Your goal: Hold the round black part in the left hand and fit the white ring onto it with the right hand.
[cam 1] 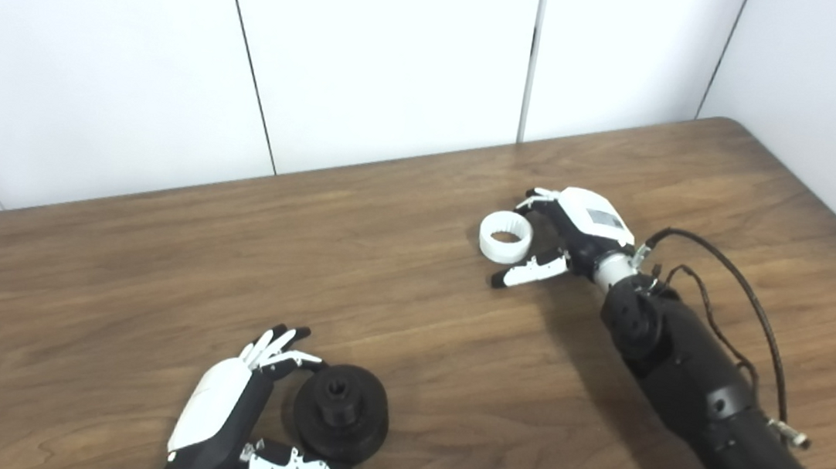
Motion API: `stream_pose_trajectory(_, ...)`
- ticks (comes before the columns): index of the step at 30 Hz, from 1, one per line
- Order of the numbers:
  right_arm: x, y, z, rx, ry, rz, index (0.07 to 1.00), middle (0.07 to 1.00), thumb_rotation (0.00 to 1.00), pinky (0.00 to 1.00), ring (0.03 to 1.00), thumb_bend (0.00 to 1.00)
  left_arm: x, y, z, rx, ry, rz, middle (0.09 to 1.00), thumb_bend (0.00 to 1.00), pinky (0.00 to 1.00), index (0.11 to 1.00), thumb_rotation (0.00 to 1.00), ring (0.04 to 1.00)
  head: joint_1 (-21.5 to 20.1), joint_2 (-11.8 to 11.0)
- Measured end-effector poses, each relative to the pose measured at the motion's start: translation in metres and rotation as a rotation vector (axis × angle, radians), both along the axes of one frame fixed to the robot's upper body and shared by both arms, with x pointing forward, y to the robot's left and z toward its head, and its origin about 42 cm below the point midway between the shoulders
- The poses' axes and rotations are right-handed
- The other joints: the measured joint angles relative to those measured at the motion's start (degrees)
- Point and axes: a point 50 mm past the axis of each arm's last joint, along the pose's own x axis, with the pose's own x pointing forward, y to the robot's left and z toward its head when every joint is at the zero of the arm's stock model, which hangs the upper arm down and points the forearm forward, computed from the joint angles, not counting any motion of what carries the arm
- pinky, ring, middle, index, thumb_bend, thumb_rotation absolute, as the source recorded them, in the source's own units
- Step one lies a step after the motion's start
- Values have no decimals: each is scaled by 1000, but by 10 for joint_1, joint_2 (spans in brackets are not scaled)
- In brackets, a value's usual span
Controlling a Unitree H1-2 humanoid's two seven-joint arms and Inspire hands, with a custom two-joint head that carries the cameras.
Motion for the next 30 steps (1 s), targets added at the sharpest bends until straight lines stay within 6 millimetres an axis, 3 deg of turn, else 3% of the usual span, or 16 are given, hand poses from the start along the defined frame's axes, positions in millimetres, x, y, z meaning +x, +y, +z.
stream_pose_trajectory(8, 0, 8, -10, 65, -43, -58, 605, 856, 310, 913, 896, 728, 0, 0, 0, 0, 2, 2, 940, 970, 989, 621, 236, 995, 3, 4)
stream_pose_trajectory(10, 0, 9, -11, 70, -53, -63, 529, 848, 205, 903, 887, 584, 0, 0, 0, 0, 2, 2, 941, 971, 986, 620, 236, 996, 4, 5)
stream_pose_trajectory(13, 0, 11, -12, 85, -73, -65, 496, 840, 159, 896, 879, 524, 0, 0, 0, 2, 1, 2, 942, 975, 984, 619, 239, 994, 4, 6)
stream_pose_trajectory(30, -5, 15, -9, 118, -158, -44, 485, 813, 140, 923, 884, 514, 0, -2, 0, 5, 2, 4, 945, 971, 991, 624, 234, 1000, 10, 15)
